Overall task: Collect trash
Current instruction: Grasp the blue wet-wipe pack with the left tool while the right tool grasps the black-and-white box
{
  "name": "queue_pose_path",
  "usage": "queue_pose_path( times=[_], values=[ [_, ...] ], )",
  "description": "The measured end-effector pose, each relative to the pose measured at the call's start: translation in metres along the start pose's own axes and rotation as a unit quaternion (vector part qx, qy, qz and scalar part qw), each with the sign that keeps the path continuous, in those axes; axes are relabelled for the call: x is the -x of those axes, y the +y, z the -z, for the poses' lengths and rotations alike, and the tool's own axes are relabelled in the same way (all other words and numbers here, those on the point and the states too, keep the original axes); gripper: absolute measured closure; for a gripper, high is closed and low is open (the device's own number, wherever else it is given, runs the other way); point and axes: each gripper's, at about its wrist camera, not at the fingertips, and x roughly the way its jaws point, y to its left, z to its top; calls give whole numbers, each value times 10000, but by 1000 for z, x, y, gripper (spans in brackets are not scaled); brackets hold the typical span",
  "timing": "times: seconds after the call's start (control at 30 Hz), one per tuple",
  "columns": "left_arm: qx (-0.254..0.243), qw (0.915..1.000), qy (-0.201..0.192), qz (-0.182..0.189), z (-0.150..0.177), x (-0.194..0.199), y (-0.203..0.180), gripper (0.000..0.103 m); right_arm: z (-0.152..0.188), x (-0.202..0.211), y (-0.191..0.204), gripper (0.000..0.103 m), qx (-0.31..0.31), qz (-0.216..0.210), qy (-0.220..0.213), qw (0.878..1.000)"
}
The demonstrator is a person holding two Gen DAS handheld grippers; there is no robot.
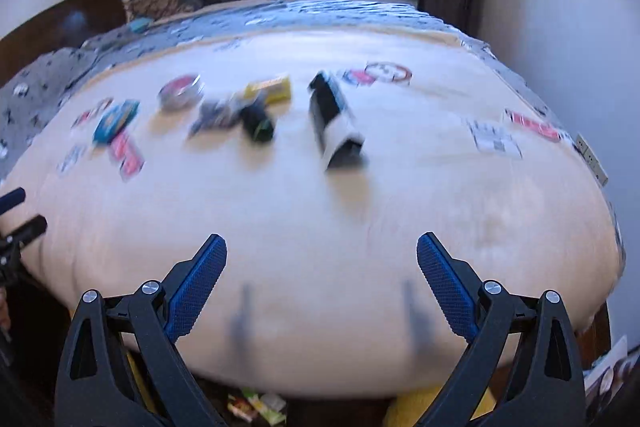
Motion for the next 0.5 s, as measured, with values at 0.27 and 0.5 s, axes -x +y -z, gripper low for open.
queue_pose_path(
  times=[0.27, 0.5],
  values=[
    [173, 9986, 142, -469, -63, -74, 22, 8, -66, -52, -11, 7, 129, 418, -55, 9990],
    [433, 9949, 577, -699, -79, -131, 43, 9, -82, -98, -15, 34, 189, 338, 321, 9987]
  ],
)
